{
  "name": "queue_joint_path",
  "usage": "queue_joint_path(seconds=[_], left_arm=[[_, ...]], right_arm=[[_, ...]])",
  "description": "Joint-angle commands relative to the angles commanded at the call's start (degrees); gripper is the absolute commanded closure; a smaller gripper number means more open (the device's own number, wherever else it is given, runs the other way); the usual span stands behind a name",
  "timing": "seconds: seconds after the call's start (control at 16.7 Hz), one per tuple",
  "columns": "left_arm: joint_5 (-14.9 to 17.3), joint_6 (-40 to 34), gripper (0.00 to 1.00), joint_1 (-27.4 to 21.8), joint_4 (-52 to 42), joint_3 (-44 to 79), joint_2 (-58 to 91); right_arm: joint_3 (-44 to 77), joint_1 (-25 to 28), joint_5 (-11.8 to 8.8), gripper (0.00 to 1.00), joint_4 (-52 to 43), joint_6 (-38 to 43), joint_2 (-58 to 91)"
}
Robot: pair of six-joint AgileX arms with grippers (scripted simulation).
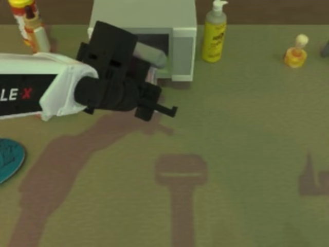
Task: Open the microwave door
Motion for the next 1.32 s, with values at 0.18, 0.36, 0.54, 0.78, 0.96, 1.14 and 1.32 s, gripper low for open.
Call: queue_joint_path(seconds=[0.18, 0.36, 0.54, 0.78, 0.96, 1.14, 1.32], left_arm=[[0.5, -0.4, 1.0, -0.5, 0.0, 0.1, 0.1], [1.3, 1.0, 1.0, 0.2, 0.0, -0.6, -0.4], [2.4, 2.7, 1.0, 1.1, 0.1, -1.3, -1.1], [2.5, 3.0, 1.0, 1.2, 0.1, -1.5, -1.2], [2.5, 3.0, 1.0, 1.2, 0.1, -1.5, -1.2], [2.5, 3.0, 1.0, 1.2, 0.1, -1.5, -1.2], [2.5, 3.0, 1.0, 1.2, 0.1, -1.5, -1.2]], right_arm=[[0.0, 0.0, 0.0, 0.0, 0.0, 0.0, 0.0], [0.0, 0.0, 0.0, 0.0, 0.0, 0.0, 0.0], [0.0, 0.0, 0.0, 0.0, 0.0, 0.0, 0.0], [0.0, 0.0, 0.0, 0.0, 0.0, 0.0, 0.0], [0.0, 0.0, 0.0, 0.0, 0.0, 0.0, 0.0], [0.0, 0.0, 0.0, 0.0, 0.0, 0.0, 0.0], [0.0, 0.0, 0.0, 0.0, 0.0, 0.0, 0.0]])
